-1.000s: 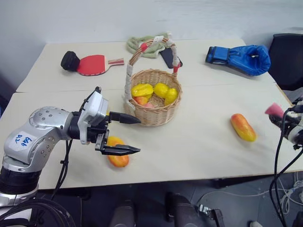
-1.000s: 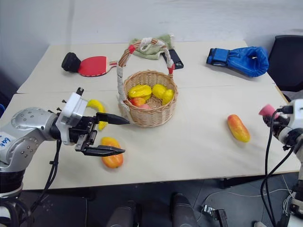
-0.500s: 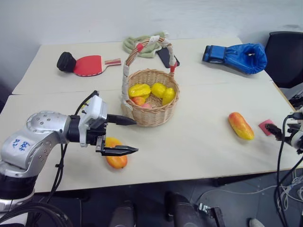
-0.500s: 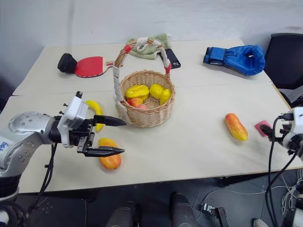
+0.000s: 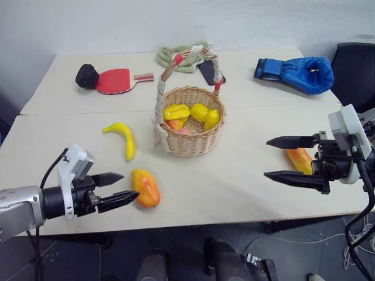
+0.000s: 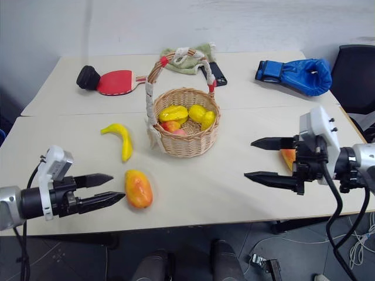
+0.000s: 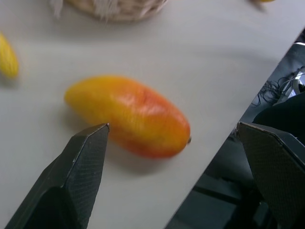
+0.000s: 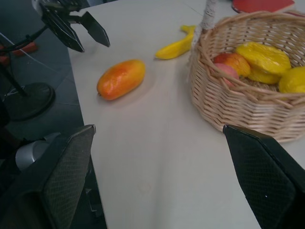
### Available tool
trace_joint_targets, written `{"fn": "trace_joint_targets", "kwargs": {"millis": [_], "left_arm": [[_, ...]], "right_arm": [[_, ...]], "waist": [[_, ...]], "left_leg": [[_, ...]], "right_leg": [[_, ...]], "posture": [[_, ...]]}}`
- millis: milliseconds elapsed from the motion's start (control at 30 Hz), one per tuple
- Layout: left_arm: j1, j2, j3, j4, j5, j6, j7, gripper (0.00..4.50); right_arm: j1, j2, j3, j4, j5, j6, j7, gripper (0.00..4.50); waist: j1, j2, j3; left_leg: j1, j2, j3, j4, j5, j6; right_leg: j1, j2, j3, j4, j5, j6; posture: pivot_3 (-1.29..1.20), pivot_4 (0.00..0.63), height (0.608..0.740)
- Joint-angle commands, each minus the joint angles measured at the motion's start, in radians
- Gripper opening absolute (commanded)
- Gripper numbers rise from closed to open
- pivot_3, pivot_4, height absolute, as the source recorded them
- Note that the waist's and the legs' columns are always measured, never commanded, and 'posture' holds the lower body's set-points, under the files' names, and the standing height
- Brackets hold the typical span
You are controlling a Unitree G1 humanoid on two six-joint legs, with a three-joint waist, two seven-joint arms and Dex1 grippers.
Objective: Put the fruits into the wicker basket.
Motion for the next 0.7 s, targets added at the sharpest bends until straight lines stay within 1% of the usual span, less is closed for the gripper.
{"fn": "trace_joint_targets", "kwargs": {"millis": [33,133,167,200,233,300,400,500,600,700], "left_arm": [[0.028,0.028,0.046,-0.021,-0.117,0.045,0.109,4.50],[0.043,0.027,0.016,-0.009,-0.155,0.049,0.229,4.50],[0.032,0.014,-0.011,0.006,-0.183,0.035,0.299,4.50],[0.020,-0.002,-0.044,0.032,-0.233,0.008,0.391,4.50],[0.006,-0.013,-0.081,0.050,-0.280,-0.022,0.478,4.50],[-0.018,-0.017,-0.137,0.064,-0.364,-0.085,0.583,4.50],[-0.032,0.041,-0.266,0.092,-0.532,-0.181,0.776,4.50],[-0.089,0.030,-0.406,0.111,-0.594,-0.292,0.985,4.50],[-0.127,0.035,-0.501,0.119,-0.686,-0.373,1.080,4.50],[-0.152,0.033,-0.584,0.133,-0.724,-0.436,1.186,4.50]], "right_arm": [[-0.012,-0.021,0.002,-0.051,0.024,-0.017,-0.003,4.46],[0.000,-0.006,0.013,-0.062,-0.013,-0.055,-0.023,4.46],[0.000,0.002,0.016,-0.059,-0.015,-0.060,-0.037,4.46],[0.003,0.008,0.020,-0.059,-0.018,-0.068,-0.047,4.46],[0.008,0.014,0.023,-0.061,-0.022,-0.075,-0.057,4.46],[0.018,0.020,0.027,-0.065,-0.025,-0.083,-0.070,4.46],[0.036,0.025,0.023,-0.076,-0.022,-0.094,-0.080,4.46],[0.052,0.029,0.013,-0.087,-0.018,-0.098,-0.096,4.46],[0.067,0.030,0.008,-0.103,-0.012,-0.100,-0.113,4.46],[0.070,0.026,0.008,-0.113,-0.003,-0.097,-0.131,4.46]], "waist": [[0.000,0.000,0.000],[0.000,0.000,0.000],[-0.001,0.000,0.000],[0.000,0.000,0.000],[0.000,0.000,0.000],[0.000,-0.002,0.000],[0.000,-0.003,-0.001],[0.000,-0.003,-0.001],[0.000,-0.004,-0.001],[-0.002,-0.004,-0.001]], "left_leg": [[0.000,0.000,0.000,0.000,0.000,0.000],[0.000,0.001,0.000,0.000,-0.001,-0.001],[0.001,0.001,0.000,0.000,-0.001,-0.001],[0.001,0.001,0.000,0.000,-0.001,-0.001],[0.001,0.001,0.000,0.000,-0.001,-0.001],[0.001,0.001,0.000,0.000,-0.001,-0.001],[0.001,0.001,0.000,0.000,-0.001,-0.002],[0.003,0.003,0.000,-0.001,-0.001,-0.002],[0.003,0.000,0.001,-0.001,-0.001,-0.002],[0.003,0.001,0.002,-0.001,-0.001,-0.003]], "right_leg": [[0.000,0.000,0.000,0.000,0.000,0.000],[0.000,0.000,0.000,0.000,-0.001,-0.002],[0.000,0.000,0.000,0.000,-0.001,-0.002],[0.000,0.000,0.000,0.000,-0.003,-0.005],[0.000,0.000,0.001,0.001,-0.007,-0.013],[0.000,-0.001,0.006,0.002,-0.007,-0.013],[0.000,-0.001,0.009,0.003,-0.007,-0.012],[0.000,-0.003,0.010,0.004,-0.006,-0.012],[0.000,-0.002,0.009,0.005,-0.006,-0.012],[0.000,-0.001,0.010,0.004,-0.006,-0.012]], "posture": [[0.00,0.150,0.740],[0.00,0.150,0.740],[0.00,0.150,0.740],[0.00,0.150,0.740],[0.00,0.150,0.740],[0.00,0.150,0.740],[0.00,0.150,0.740],[0.00,0.150,0.740],[0.00,0.150,0.740],[0.00,0.150,0.740]]}}
